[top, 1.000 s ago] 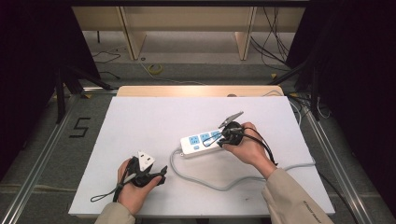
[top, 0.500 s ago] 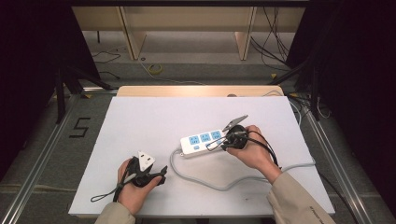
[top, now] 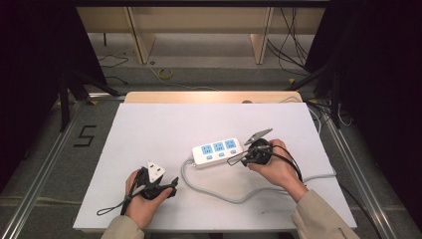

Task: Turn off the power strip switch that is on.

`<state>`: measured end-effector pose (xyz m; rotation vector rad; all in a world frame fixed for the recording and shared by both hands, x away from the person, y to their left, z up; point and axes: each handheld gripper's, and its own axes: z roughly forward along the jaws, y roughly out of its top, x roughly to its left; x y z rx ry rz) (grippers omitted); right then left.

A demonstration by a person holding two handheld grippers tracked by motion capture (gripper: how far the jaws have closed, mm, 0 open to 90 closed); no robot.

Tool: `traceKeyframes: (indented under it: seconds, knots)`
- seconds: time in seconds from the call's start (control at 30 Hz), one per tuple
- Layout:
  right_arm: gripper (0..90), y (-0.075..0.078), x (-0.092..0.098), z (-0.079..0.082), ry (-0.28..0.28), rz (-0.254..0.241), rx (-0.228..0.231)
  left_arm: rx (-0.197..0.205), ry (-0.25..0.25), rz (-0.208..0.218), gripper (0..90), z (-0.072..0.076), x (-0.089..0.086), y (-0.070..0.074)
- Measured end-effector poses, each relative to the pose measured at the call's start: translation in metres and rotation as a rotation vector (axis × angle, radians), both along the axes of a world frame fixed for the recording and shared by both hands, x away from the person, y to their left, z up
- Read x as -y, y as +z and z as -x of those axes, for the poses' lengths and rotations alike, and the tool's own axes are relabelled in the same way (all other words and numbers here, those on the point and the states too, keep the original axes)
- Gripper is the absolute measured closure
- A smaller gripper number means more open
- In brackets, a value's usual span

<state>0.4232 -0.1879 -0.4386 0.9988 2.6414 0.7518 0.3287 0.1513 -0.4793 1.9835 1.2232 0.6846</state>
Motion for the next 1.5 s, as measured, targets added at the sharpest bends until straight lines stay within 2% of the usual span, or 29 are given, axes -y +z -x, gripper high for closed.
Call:
traceKeyframes:
  seconds: [0.27,0.73,1.23,1.5]
  knots:
    - [66.9,-0.003,0.014,0.007,-0.035,-0.027,0.004,-0.002,0.000,0.000,24.9,0.000,0.000,0.000]
    - [64.2,-0.011,0.031,0.017,-0.069,-0.054,-0.005,-0.002,0.002,0.001,24.9,0.000,0.000,0.000]
    - [62.9,-0.016,0.047,0.032,-0.080,-0.102,0.031,-0.006,0.003,-0.001,25.0,0.000,0.000,-0.001]
    - [62.7,-0.018,0.055,0.040,-0.095,-0.139,0.074,-0.007,0.003,-0.002,24.9,0.000,-0.001,0.000]
